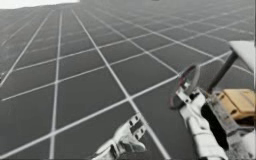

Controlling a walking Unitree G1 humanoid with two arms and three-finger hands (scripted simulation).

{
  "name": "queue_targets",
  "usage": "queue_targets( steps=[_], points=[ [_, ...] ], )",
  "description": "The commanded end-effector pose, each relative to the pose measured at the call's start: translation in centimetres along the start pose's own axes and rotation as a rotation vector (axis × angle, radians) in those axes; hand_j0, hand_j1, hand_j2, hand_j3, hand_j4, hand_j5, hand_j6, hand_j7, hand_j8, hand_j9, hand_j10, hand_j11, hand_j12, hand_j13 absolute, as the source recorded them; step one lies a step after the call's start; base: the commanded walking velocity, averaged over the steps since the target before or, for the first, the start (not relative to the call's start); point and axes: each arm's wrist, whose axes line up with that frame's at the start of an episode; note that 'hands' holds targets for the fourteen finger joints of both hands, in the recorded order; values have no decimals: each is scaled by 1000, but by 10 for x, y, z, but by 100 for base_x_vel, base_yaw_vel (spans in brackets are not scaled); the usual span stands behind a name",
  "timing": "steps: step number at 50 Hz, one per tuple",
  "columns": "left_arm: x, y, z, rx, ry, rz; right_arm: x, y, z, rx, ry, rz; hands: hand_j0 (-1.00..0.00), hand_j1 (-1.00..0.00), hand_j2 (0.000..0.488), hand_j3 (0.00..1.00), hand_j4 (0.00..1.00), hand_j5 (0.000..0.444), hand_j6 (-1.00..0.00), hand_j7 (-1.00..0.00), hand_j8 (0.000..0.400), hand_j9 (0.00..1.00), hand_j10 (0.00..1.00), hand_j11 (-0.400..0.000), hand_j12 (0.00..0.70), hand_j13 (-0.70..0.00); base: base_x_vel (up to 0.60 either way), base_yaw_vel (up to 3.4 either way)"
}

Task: Pick up and drop off the object

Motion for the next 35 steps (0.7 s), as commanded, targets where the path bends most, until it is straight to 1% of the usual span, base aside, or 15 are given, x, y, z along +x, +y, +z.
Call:
queue_targets(
  steps=[1, 12, 35],
  points=[
    [0, 2, -1, -14, -4, -12, -2, 3, 8, -6, -37, 4, 0, 0, 0, 1000, 1000, 0, 0, 0, 0, 1000, 1000, -400, 0, -700, 22, 11],
    [0, 2, -1, -14, -4, -12, -2, 3, 8, -6, -37, 4, 0, 0, 0, 1000, 1000, 0, 0, 0, 0, 1000, 1000, -400, 0, -700, 19, 9],
    [0, 2, -1, -14, -4, -12, -2, 3, 8, -6, -37, 4, 0, 0, 0, 1000, 1000, 0, 0, 0, 0, 1000, 1000, -400, 0, -700, 14, -220]
  ],
)
